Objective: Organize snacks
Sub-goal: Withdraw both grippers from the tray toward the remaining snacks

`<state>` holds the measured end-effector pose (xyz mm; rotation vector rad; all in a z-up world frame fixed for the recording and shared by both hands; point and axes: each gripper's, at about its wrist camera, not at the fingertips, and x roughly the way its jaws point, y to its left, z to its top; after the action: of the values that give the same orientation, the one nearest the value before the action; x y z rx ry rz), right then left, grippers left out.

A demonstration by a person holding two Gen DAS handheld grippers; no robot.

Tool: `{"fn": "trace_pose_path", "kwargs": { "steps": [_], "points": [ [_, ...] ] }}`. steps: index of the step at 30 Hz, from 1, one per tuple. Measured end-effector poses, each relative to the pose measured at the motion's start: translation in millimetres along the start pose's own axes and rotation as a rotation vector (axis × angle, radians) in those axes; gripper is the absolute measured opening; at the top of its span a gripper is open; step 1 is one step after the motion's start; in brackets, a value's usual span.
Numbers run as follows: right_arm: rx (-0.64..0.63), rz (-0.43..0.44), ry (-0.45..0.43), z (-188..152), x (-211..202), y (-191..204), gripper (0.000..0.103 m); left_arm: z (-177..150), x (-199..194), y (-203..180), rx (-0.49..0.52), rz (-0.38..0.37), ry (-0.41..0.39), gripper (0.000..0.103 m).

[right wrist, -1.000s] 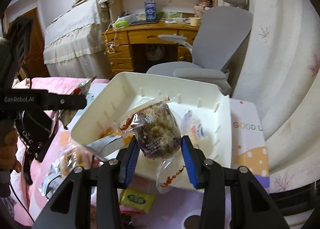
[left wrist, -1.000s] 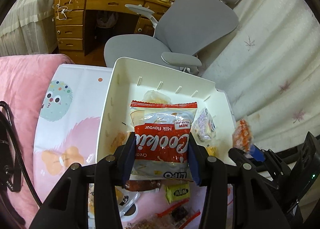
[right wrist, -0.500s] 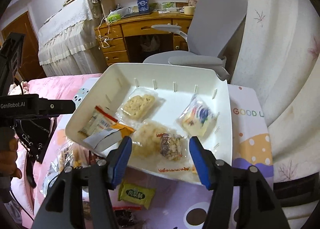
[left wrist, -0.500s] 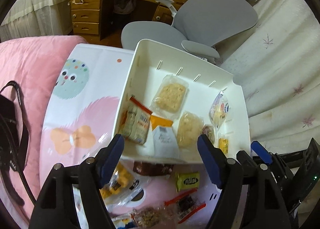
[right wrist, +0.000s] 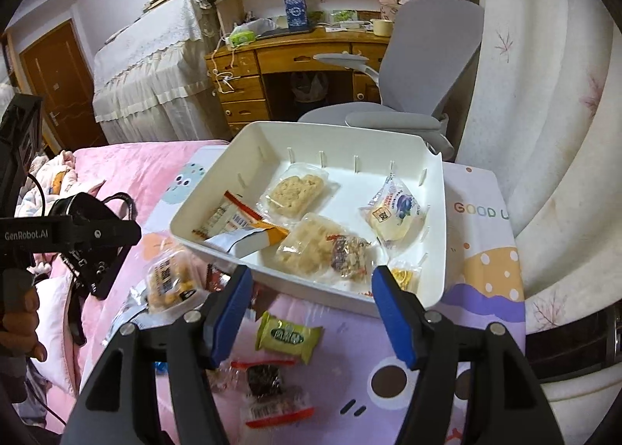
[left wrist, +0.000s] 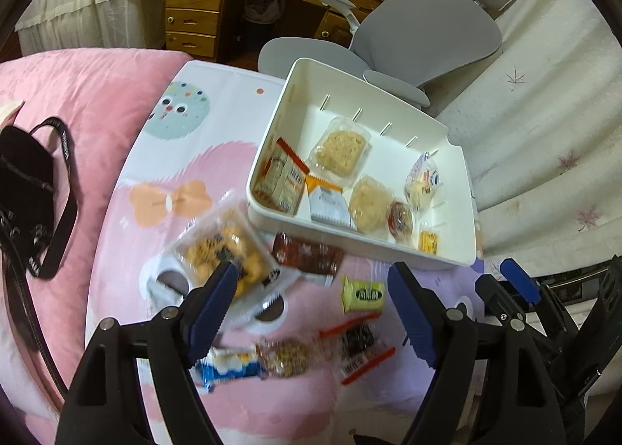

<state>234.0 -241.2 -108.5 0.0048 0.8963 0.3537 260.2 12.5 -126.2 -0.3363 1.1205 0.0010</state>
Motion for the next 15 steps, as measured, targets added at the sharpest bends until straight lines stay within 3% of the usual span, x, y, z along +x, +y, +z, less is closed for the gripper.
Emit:
{"fn": "trace_pose_path", "kwargs": {
  "steps": [8,15],
  "points": [
    [-0.036,0.041,0.011,-22,-15,5,0.066,-38,-5,4,-0.041,0.027,0.028,0.081],
    [-0.069,0.089,0.084,-51,-6,8,0.066,-75,7,13,-0.154,0.039,0.085,0.081]
  ]
}}
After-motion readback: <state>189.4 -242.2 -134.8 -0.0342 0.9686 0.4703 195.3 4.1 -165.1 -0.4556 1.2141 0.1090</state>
